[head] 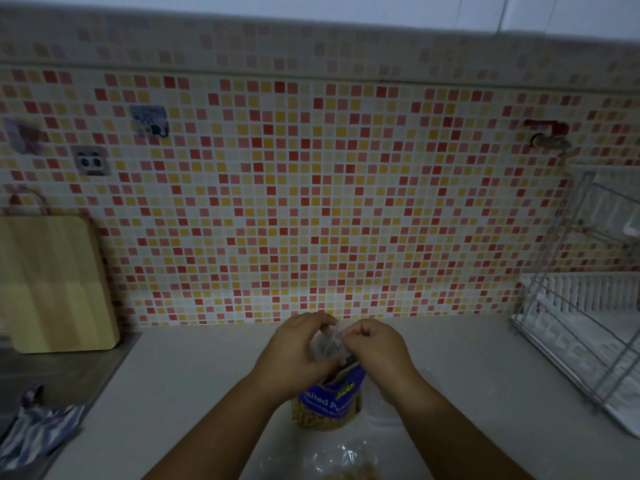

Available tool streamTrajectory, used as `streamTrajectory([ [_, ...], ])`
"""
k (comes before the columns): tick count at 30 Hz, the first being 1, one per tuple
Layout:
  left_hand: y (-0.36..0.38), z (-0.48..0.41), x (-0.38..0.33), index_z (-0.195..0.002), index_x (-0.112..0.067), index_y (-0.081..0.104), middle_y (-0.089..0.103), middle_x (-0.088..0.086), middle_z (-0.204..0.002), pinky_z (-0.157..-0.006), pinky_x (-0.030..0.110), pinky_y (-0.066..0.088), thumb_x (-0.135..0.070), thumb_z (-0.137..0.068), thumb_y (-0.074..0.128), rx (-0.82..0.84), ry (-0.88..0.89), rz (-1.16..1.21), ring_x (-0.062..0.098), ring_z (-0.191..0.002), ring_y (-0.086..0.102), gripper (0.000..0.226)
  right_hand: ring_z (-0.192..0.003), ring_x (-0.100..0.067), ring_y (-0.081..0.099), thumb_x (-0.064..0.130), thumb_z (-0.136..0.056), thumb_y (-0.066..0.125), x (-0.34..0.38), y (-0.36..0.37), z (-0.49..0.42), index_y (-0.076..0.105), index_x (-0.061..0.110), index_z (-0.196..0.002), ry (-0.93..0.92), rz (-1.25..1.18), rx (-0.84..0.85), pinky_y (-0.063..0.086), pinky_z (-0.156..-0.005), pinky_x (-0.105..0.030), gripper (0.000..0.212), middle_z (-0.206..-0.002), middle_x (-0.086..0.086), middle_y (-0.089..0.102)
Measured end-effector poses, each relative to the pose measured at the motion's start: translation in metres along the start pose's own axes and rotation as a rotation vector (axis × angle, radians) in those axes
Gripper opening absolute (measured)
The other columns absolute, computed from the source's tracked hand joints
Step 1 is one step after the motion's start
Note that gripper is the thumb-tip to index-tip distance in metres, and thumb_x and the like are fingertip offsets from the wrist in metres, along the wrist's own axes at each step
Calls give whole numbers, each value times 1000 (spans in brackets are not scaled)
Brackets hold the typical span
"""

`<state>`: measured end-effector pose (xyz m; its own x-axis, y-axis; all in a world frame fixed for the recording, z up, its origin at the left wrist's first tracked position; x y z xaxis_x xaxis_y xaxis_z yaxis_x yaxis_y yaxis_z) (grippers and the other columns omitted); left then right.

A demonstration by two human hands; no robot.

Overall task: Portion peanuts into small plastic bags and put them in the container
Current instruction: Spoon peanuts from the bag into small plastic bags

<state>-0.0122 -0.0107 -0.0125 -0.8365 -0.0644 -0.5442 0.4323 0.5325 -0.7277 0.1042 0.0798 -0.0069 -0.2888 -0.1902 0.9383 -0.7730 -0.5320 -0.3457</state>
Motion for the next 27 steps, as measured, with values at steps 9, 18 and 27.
streamTrajectory([
  [9,1,1,3,-99,-34,58,59,-15,-97,-80,24,48,-47,-64,72,28,35,85,2,-93,53,40,-82,-20,67,12,-80,66,-6,4,-3,64,16,-76,40,-70,88,54,-68,-28,7,-82,-6,68],
  [18,-2,5,22,-102,-39,57,63,-15,-101,-85,29,52,-39,-63,78,95,-127,169,4,-98,57,44,-90,-17,59,24,-92,48,-2,-6,-18,69,20,-93,-227,680,9,48,-75,-27,21,-94,-1,67],
  [27,0,10,31,-95,-33,62,68,-11,-95,-75,9,49,-22,-64,83,93,-197,317,-2,-90,61,39,-124,-28,39,23,-93,50,-9,19,-30,54,12,-124,-281,1495,259,35,-100,-36,33,-128,-9,52],
])
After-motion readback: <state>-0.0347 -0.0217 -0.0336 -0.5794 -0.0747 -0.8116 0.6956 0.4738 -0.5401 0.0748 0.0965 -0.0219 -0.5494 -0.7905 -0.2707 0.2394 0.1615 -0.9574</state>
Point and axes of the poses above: each hand's wrist, its own z-axis away from the middle knuckle, its own y-axis out of the palm, x = y × z, the point moved 2 cm from there along -z, towards the middle knuckle
